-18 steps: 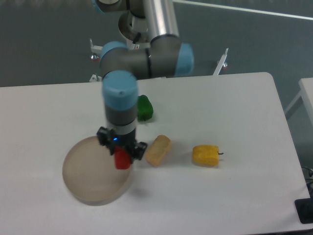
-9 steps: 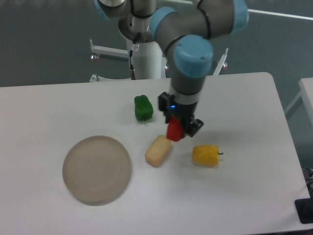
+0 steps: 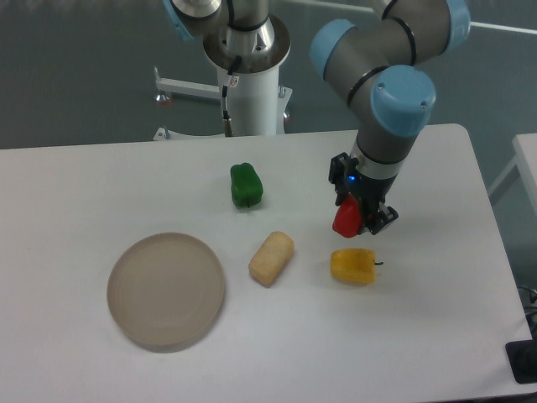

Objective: Pick up the red pepper from the plate
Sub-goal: 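Lift the red pepper off the plate and carry it toward the yellow pepper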

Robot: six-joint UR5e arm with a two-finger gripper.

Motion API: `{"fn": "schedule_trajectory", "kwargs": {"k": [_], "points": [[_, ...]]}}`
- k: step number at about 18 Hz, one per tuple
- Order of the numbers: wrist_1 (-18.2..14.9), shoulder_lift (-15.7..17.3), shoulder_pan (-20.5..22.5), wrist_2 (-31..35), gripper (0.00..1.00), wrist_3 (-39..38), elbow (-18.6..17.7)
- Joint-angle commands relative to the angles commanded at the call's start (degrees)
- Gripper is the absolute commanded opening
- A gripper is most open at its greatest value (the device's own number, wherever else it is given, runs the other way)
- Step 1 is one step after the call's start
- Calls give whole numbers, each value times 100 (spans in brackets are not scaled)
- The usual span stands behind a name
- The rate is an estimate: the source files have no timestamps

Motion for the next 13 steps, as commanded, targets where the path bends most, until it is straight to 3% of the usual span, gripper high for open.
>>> {"fn": "schedule_trajectory", "kwargs": {"k": [5,13], "points": [[-35,-18,79,273,33,413,0],[-26,-27,70,237,33,326,-8]]}}
